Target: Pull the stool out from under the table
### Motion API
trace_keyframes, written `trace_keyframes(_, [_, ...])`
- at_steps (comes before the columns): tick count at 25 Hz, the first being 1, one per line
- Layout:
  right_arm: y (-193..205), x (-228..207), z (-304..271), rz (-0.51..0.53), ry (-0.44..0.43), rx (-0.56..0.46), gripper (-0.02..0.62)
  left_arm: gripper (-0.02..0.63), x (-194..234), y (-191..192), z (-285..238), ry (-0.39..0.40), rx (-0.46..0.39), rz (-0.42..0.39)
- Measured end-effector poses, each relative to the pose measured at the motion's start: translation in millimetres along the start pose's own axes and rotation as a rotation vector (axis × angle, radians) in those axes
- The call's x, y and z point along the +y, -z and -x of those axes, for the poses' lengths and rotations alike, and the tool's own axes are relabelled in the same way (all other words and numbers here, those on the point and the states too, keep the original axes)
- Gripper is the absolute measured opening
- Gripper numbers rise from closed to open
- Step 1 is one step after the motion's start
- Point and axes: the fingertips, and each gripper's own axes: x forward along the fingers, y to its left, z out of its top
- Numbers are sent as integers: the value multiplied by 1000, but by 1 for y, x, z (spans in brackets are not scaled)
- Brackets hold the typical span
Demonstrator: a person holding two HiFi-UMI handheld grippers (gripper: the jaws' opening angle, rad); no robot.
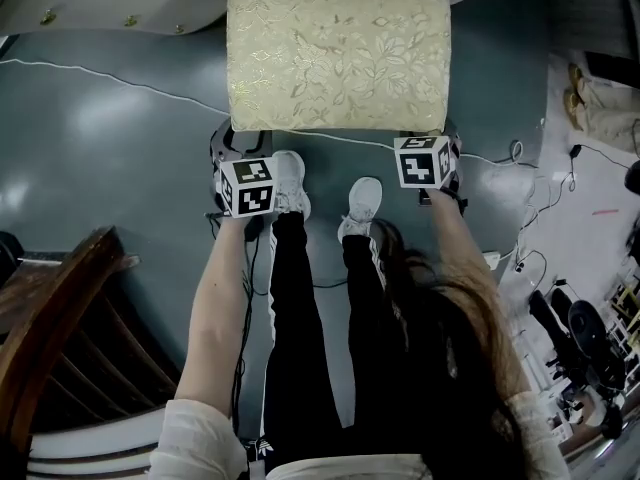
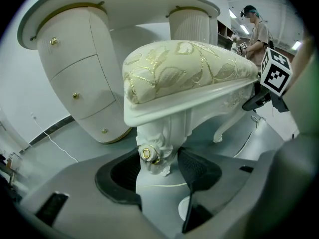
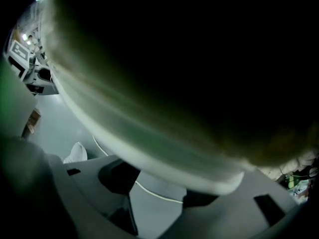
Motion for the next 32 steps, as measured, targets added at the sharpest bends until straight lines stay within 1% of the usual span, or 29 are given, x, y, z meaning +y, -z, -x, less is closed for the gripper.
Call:
trace_keyframes(11, [3, 3, 7, 10, -36, 44, 267, 253, 2, -1, 8, -1, 116, 2])
trace_keyframes(19, [8, 4, 7, 19, -32, 52, 267, 253, -2, 7, 11, 4, 128, 24])
trace_keyframes(22, [-4, -1, -1, 23, -35, 27, 267, 252, 3, -1, 4, -14, 110, 17])
trace_keyframes(27, [10, 6, 12, 15, -59, 89, 265, 252, 0, 3, 15, 33, 184, -1])
trace_keyframes(32, [6, 5, 14, 6, -51, 83, 267, 251, 2, 0, 15, 42, 184, -10])
